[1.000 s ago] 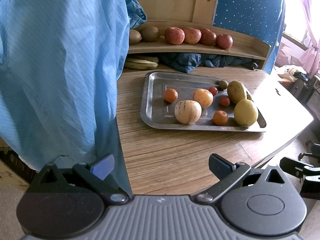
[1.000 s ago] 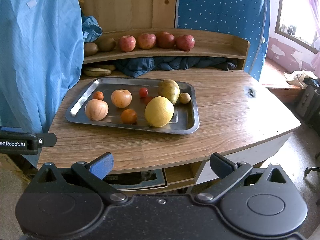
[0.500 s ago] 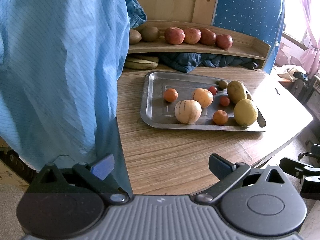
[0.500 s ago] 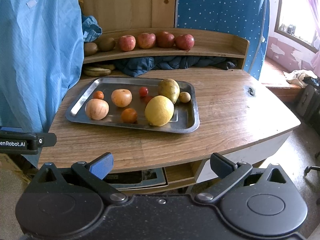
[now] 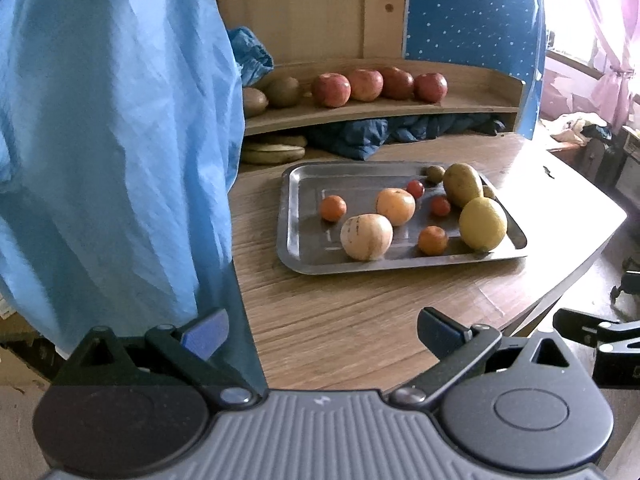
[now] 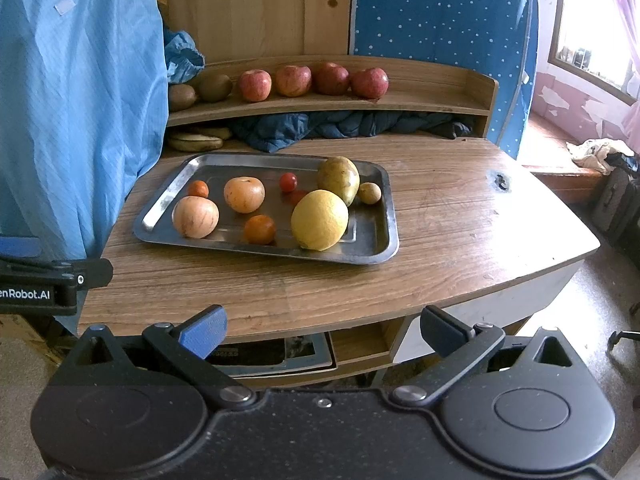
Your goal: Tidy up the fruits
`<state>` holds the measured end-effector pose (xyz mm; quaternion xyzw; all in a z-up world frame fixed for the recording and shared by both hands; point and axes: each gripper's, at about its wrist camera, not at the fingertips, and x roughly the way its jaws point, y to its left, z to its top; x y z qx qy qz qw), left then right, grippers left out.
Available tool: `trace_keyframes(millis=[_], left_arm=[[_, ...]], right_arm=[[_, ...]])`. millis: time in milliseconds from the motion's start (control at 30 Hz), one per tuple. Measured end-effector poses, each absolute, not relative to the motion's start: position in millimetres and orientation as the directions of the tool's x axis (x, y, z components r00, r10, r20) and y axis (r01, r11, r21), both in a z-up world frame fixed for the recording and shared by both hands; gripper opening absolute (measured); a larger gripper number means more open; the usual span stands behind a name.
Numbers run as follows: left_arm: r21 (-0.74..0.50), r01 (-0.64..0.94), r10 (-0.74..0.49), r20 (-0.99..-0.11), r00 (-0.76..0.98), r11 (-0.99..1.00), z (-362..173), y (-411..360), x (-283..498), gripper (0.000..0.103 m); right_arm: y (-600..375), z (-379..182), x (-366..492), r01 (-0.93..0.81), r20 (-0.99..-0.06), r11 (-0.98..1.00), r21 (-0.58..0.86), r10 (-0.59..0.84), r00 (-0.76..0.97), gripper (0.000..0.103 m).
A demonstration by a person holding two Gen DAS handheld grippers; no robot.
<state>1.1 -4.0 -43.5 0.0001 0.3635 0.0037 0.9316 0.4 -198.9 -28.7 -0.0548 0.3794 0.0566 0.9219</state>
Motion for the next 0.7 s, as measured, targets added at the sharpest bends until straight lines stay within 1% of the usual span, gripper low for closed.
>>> trace_keyframes(millis=[100, 700], left_arm=[[-0.012, 0.007, -0.013, -0.675, 0.738, 1.0, -42.8, -3.8, 0.1, 0.102], [-0.012, 0.006, -0.013, -0.673, 0.74, 1.0, -43.7, -1.4, 7.8, 0.102]], right_arm=[[-197.9, -30.4, -2.5, -0.144, -0.706, 0.988, -0.057, 0.062, 0.705, 0.102], [-197.8, -30.6, 4.9, -0.145, -0.718, 0.988, -0.059, 0.059, 0.694, 0.102]])
